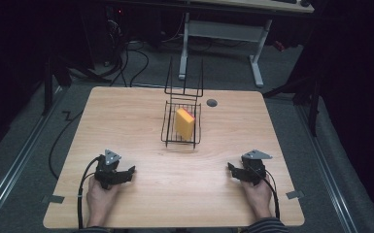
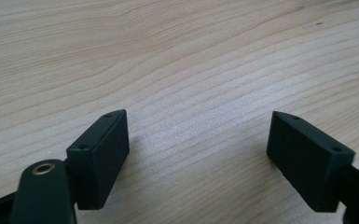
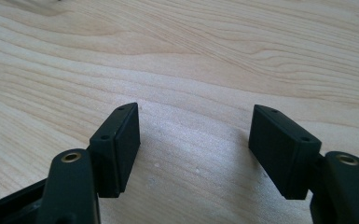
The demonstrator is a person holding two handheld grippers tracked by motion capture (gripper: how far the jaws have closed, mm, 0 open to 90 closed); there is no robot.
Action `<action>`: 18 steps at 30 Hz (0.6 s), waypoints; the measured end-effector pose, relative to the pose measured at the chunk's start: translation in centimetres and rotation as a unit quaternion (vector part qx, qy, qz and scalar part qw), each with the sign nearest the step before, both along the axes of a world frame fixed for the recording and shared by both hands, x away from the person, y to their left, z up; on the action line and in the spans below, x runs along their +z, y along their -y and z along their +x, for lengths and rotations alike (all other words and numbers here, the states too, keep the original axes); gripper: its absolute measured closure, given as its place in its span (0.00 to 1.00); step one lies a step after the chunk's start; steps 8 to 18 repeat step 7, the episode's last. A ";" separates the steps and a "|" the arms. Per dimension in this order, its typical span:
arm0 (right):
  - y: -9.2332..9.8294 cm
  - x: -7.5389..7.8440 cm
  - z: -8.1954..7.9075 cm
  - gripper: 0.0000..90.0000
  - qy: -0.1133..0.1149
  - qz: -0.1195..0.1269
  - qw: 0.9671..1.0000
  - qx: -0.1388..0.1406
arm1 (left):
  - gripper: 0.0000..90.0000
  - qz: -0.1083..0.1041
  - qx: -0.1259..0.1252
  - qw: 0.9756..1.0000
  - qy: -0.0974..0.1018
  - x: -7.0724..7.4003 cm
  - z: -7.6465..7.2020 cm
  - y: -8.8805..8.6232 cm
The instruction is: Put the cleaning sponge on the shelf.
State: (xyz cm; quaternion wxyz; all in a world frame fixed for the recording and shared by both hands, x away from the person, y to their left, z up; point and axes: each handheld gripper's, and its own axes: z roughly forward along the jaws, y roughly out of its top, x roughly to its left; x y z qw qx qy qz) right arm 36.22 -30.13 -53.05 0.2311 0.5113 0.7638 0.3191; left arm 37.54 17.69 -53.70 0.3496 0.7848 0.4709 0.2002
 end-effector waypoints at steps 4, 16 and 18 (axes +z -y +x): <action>0.0 0.0 -0.1 0.37 -0.002 0.002 1.000 -0.007 | 0.24 0.000 0.000 1.000 0.000 0.0 0.0 0.0; 0.0 0.0 -0.2 0.37 -0.001 0.001 1.000 -0.008 | 0.24 0.000 0.000 1.000 0.000 0.0 0.0 0.0; 0.0 0.0 -0.2 0.37 -0.001 0.001 1.000 -0.008 | 0.24 0.000 0.000 1.000 0.000 0.0 0.0 0.0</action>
